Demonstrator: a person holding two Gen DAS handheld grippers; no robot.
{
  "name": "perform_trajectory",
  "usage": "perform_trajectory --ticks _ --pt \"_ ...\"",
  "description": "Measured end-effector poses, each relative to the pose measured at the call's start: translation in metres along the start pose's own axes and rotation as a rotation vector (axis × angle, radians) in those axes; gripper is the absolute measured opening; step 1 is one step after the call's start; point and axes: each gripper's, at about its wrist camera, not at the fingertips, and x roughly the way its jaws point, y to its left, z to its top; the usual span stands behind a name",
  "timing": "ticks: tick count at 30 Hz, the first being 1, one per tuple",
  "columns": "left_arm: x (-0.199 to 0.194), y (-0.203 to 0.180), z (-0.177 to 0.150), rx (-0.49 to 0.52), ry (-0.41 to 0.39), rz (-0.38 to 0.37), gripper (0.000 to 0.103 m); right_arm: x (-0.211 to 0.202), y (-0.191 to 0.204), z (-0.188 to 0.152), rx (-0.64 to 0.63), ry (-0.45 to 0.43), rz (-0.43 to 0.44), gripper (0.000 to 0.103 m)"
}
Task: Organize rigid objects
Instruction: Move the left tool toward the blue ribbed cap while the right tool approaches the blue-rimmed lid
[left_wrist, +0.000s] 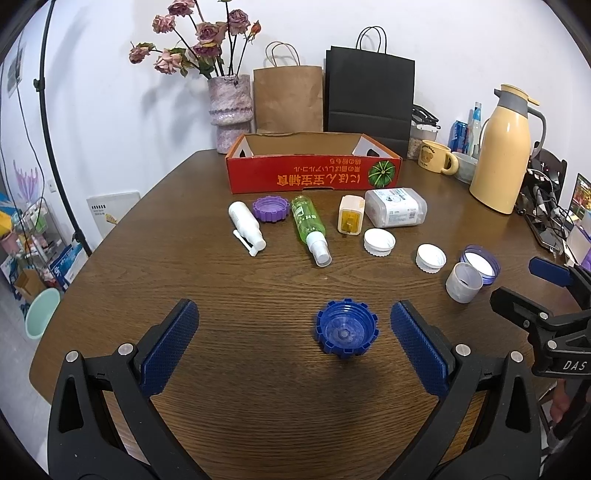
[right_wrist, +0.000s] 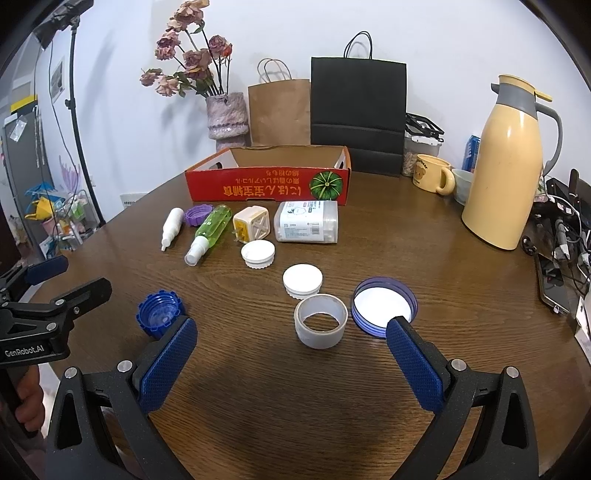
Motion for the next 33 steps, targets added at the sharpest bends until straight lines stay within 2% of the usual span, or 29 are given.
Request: perform_trajectory --ticks 16,33 --pt "0.022 -0.005 -0.001 -0.008 0.08 -0.011 0.103 0.017 -0.018 0.002 -0.024 0.038 -0.001 0.103" --pt "0.053 -0.014 -0.002 -0.02 0.173 0.0 0.103 0.037 -0.06 0.008 -0.063 0.084 -0.022 0.103"
